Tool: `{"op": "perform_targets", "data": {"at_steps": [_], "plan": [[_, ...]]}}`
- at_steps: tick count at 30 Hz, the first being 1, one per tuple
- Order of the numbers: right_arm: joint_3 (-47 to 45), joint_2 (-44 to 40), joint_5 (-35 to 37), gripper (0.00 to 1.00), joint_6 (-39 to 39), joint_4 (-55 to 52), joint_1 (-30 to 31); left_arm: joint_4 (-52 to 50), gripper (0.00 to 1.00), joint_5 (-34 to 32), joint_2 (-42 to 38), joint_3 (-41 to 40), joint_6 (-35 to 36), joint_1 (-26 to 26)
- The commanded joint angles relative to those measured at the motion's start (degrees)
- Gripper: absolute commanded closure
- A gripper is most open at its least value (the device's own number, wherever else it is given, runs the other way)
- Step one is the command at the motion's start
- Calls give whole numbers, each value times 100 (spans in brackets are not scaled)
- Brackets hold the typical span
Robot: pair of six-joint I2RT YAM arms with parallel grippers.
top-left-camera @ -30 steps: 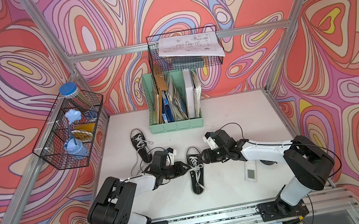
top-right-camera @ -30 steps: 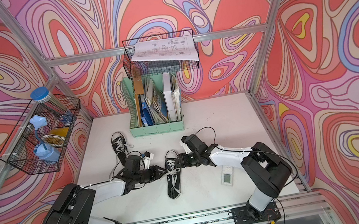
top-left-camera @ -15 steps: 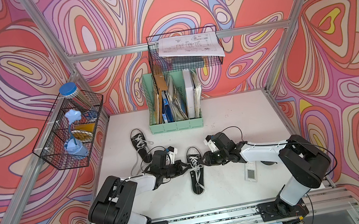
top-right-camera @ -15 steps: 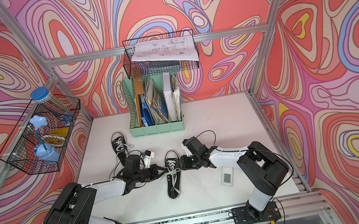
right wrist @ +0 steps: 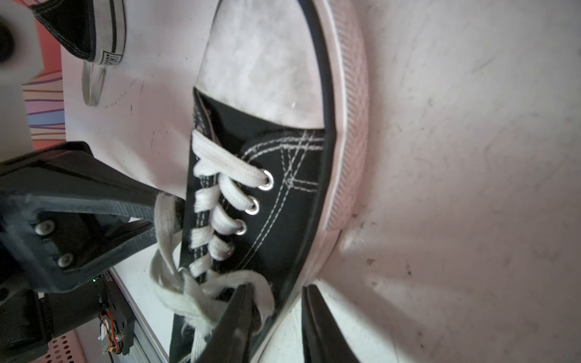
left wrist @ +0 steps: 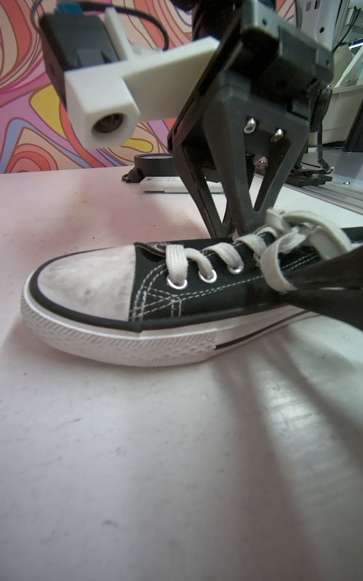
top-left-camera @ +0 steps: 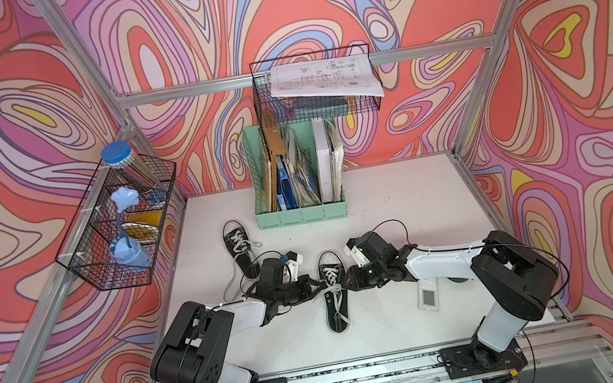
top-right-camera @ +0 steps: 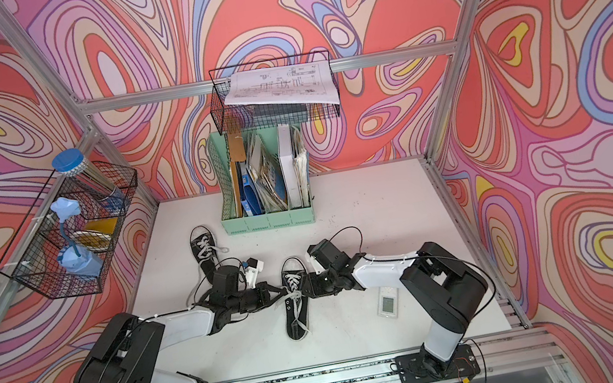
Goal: Tie the shoes
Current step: Tie the shoelace on the shoe.
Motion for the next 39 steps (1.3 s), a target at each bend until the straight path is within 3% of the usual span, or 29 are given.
{"op": "perform_targets", "data": {"at_steps": [1, 17, 24, 39], "plan": [[191, 82, 198, 73, -235, -252, 83, 179, 94, 101, -78, -67, -11, 32], [691, -7, 1141, 96, -667, -1195, 390, -47, 95, 14, -165, -68, 155, 32], [740, -163, 1480, 100, -706, -1489, 410, -536, 100, -195, -451, -1, 378, 29], [863, -221, 1823, 100, -671, -1898, 418, -1404, 100, -607, -842, 106, 715, 31]]}}
